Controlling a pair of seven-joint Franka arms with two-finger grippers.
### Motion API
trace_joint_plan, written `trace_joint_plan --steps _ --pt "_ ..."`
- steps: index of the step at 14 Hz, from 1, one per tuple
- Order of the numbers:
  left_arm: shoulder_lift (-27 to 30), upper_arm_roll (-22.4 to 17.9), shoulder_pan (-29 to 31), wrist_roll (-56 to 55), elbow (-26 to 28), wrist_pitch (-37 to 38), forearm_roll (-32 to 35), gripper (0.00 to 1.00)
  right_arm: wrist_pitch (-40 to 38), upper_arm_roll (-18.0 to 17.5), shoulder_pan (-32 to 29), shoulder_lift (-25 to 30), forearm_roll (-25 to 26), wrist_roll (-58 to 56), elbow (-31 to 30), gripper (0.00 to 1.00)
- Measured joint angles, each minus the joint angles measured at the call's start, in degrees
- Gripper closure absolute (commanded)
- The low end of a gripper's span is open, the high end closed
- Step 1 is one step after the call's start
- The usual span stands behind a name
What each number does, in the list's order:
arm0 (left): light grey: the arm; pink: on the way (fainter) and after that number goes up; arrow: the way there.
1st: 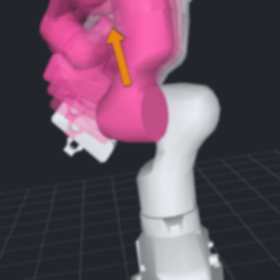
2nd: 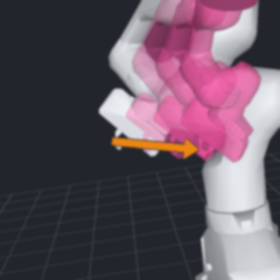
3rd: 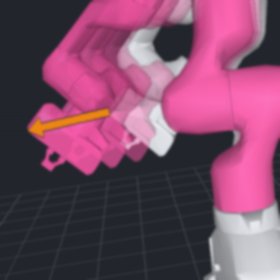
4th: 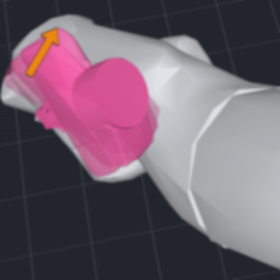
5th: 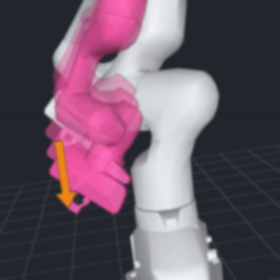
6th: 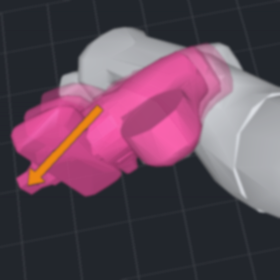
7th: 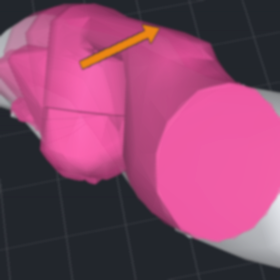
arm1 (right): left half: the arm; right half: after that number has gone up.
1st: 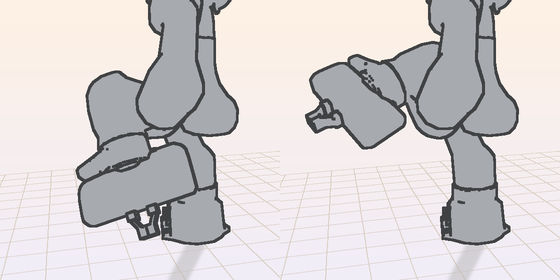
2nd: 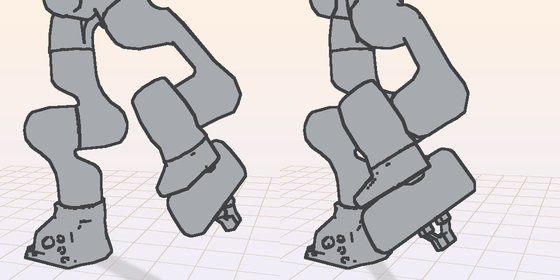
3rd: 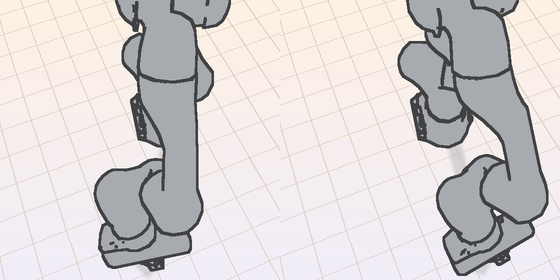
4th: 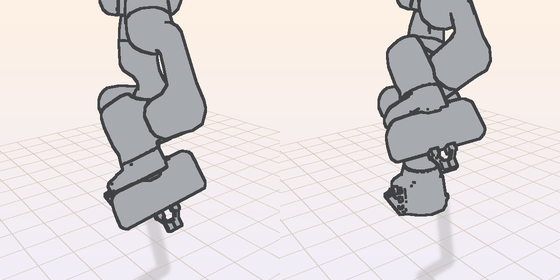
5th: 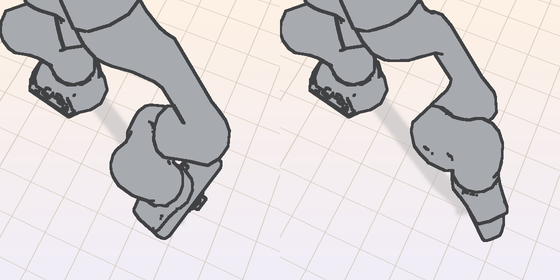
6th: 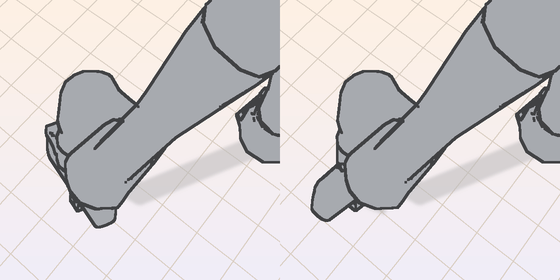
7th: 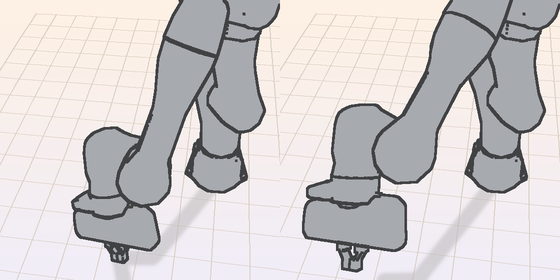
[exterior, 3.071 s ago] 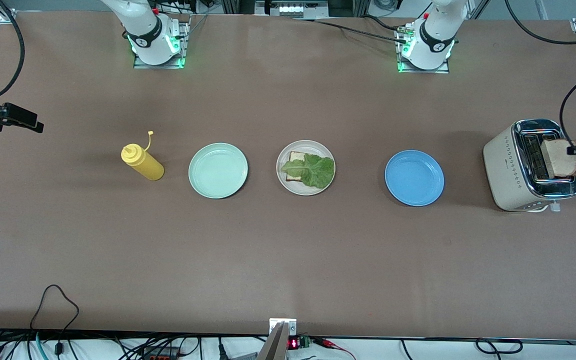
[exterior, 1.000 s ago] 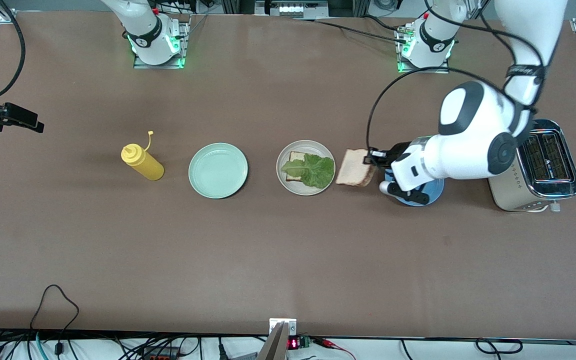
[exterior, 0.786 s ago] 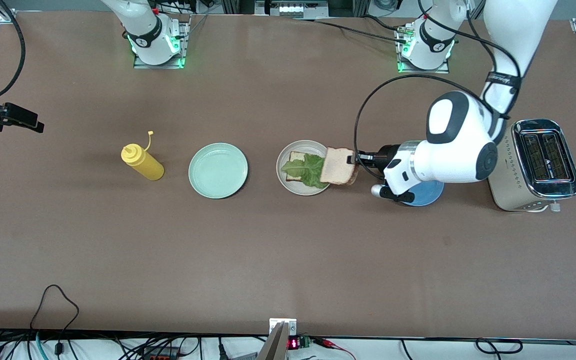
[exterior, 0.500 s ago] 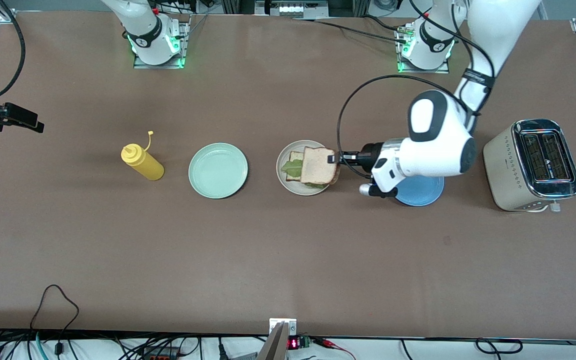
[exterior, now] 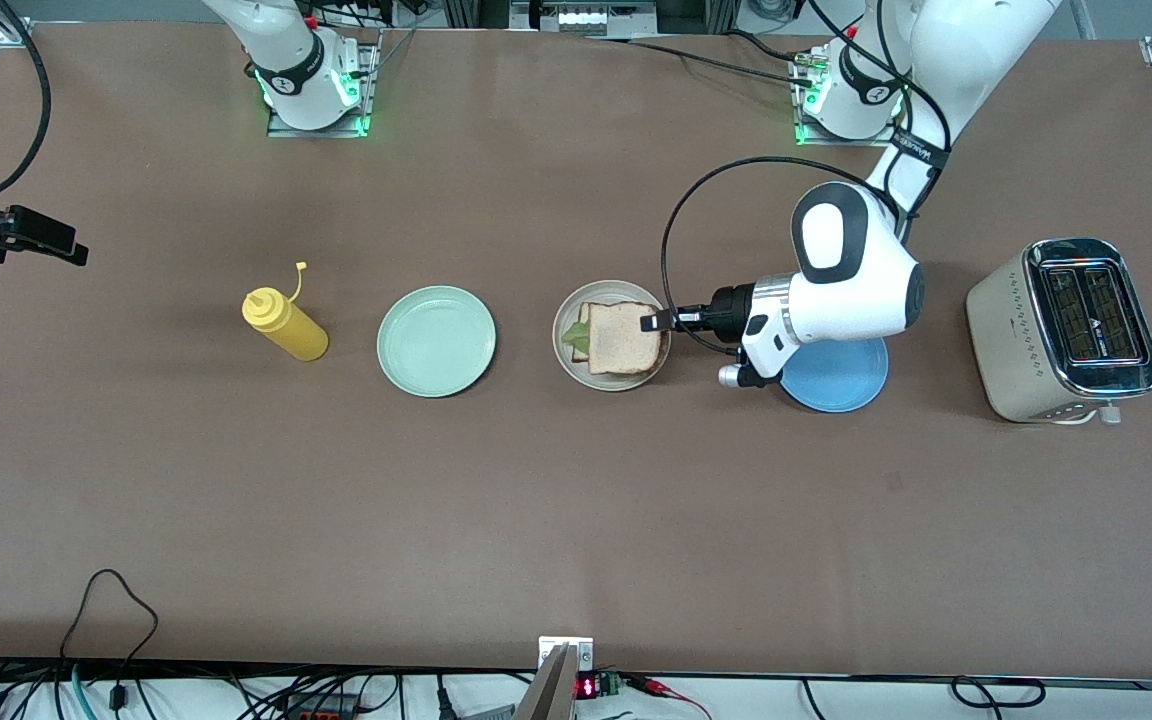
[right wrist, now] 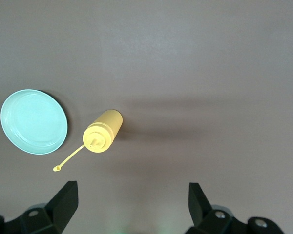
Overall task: Make sandwich in beige plate with both arms
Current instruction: 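Lower the toast flat onto the lettuce and open the left gripper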
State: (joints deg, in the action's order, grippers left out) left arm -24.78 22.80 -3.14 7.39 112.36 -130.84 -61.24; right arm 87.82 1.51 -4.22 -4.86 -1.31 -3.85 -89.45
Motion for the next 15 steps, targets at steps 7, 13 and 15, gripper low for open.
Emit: trace_joint_plan --steps 7,13,15 --pt "-0.51 -0.35 0.26 5.63 3.29 -0.92 -3.07 1.0 0.0 0.0 0.0 0.0 0.0 0.01 0.0 0.0" --pt "-2.21 -0.44 0.31 15.05 4.38 -0.93 -11.98 1.0 0.0 0.0 0.0 0.0 0.0 0.01 0.0 0.0" --pt "-2.46 -0.44 0.31 17.46 4.6 -0.93 -12.02 1.0 0.0 0.0 0.0 0.0 0.0 0.01 0.0 0.0"
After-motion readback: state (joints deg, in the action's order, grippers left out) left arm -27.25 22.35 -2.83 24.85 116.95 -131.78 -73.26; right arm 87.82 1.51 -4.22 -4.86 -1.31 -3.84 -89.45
